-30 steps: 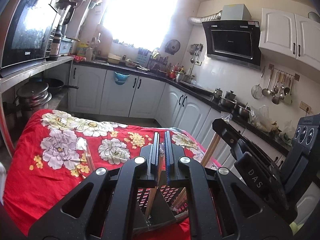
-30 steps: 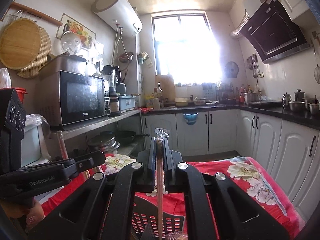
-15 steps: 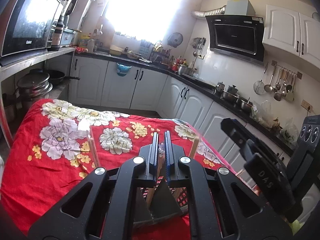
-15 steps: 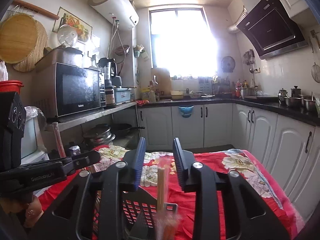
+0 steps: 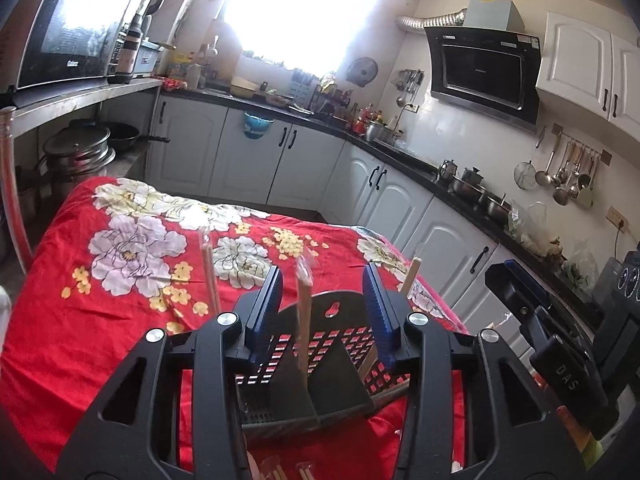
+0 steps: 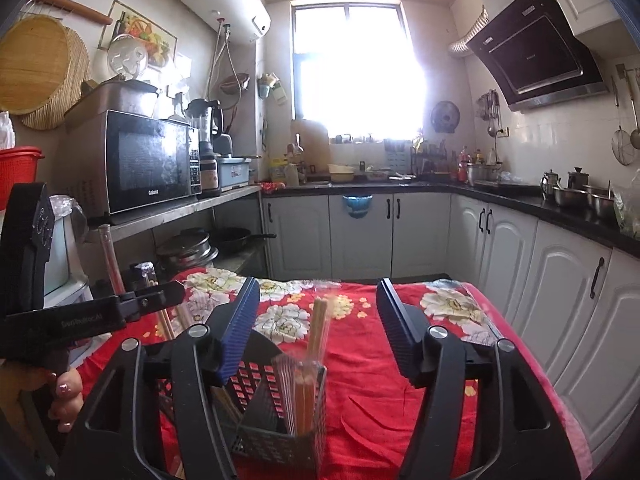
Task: Organize utensils
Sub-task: 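Withdraw both open tools from the caddy toward the remaining packs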
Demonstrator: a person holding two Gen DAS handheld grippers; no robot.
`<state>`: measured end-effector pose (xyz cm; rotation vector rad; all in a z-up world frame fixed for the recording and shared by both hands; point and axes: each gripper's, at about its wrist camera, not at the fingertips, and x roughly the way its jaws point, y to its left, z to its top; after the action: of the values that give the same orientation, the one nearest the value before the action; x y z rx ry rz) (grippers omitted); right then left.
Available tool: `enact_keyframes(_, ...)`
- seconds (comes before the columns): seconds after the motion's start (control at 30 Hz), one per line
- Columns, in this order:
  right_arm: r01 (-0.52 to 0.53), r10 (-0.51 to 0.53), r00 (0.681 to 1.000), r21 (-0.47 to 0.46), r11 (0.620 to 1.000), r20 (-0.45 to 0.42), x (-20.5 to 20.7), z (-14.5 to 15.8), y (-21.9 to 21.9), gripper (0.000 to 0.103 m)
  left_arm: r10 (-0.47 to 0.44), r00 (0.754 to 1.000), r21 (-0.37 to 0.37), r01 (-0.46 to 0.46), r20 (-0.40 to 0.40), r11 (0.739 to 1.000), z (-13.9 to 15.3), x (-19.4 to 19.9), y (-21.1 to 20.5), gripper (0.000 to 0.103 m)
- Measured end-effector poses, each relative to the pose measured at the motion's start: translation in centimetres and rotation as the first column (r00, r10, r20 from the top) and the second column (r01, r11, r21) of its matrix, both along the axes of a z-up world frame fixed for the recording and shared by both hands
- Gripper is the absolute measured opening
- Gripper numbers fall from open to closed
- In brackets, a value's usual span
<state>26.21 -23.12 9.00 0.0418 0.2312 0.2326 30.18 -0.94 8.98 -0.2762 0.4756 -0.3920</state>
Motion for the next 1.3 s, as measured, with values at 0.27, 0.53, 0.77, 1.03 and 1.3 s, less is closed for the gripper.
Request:
enact_keyframes(0.27, 0.017, -0.016, 0.999, 0.016, 1.0, -0.029, -1.3, -0.2, -0.8, 0.063, 0.016, 1.0, -0.014, -0.016, 0.006, 1.0, 0.3, -1.9, 1.2, 0.057)
enact_keyframes(0.53, 0.029, -0.027, 0.999, 0.034, 0.999, -0.043, -3.4, -0.6, -1.6, 0.067, 0.065, 0.998, -0.037, -0.064, 0.022, 0.997, 0.5, -4.7, 2.5, 0.092)
enact_keyframes(0.77, 0.033, -0.03, 0.998, 0.043, 0.999, -0.051, -5.6, -1.2, -2.1, 0.072, 0.089, 0.994, -0.037, -0.087, 0.056, 0.995, 0.5, -7.3, 3.1, 0.092)
enact_keyframes(1.03, 0.029, -0.027, 0.997, 0.03, 0.999, -0.066, -7.9, -2.0, -2.1, 0.073, 0.095, 0.994, -0.036, -0.094, 0.044, 0.995, -0.4, -9.4, 3.8, 0.092)
enact_keyframes(1.3, 0.011, -0.009, 0.996, 0.018, 1.0, -0.092, -9.3, -2.8, -1.4, 0.073, 0.108, 0.994, -0.032, -0.108, 0.001, 0.994, -2.1, -10.7, 4.5, 0.092)
